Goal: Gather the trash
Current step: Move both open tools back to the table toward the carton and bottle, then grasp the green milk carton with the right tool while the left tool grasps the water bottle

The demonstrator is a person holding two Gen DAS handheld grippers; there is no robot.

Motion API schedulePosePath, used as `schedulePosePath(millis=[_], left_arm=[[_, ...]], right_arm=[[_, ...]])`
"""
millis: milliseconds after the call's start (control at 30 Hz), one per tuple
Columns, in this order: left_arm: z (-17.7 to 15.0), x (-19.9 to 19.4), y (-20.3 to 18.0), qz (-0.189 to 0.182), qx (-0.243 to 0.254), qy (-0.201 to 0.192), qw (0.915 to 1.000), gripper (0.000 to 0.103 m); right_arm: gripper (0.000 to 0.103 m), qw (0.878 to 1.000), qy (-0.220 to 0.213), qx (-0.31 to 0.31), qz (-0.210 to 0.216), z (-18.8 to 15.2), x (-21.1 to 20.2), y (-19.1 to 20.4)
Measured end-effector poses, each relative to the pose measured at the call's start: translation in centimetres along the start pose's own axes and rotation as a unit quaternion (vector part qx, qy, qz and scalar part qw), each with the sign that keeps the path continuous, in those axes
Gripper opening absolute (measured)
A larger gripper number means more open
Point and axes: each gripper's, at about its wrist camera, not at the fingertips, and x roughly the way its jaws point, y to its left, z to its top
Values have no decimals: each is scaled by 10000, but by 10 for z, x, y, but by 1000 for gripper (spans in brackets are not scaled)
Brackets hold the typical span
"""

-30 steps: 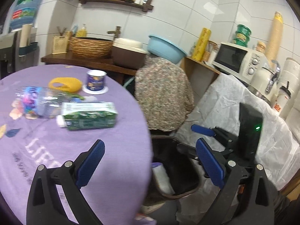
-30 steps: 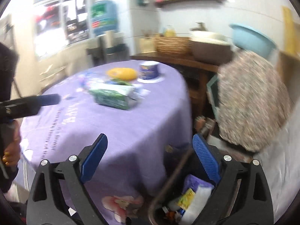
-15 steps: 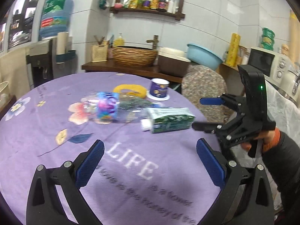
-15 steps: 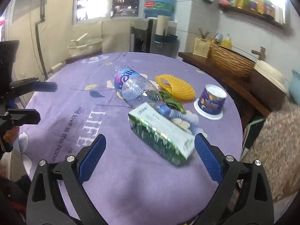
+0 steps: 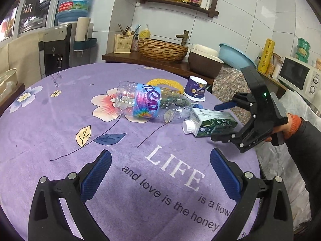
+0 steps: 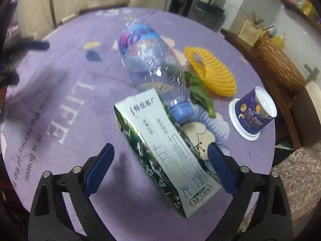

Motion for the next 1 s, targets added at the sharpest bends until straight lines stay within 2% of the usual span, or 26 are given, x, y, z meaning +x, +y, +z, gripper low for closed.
schedulePosePath(millis=[67,167,233,367,500,567,667,800,867,967,1000], left_arm=[[5,4,5,32,-2,2,10000,98],[14,11,10,136,111,-27,9998,98],[22,17,10,129,303,-6,9995,98],[41,30,0,175,1086,46,9939,98],[71,49,-9,-127,2025,182,9790,98],[86,59,-10,-333,2469,234,9682,98],[101,79,-9,-534,3145,484,9465,98],[107,109,-6,-813,3814,1137,9138,98],[103,122,-6,-854,4169,1454,8932,98],[99,134,-3,-976,4394,1742,8758,98],[97,138,-1,-937,4440,1806,8726,98]], right_arm=[[75,9996,34,-145,-238,-3,0,2],[67,9999,-9,8,-169,-7,-8,2],[62,9997,25,-105,-221,-11,-14,10],[55,9998,123,29,-146,-19,-28,20],[54,9998,138,171,37,-22,-33,25],[55,9993,136,335,52,-21,-31,22],[56,9987,56,508,54,-19,-28,20],[57,9971,-67,729,184,-19,-25,19],[57,9957,-88,843,375,-20,-22,16],[57,9953,-31,873,429,-21,-16,18],[57,9952,-17,880,432,-21,-14,18]])
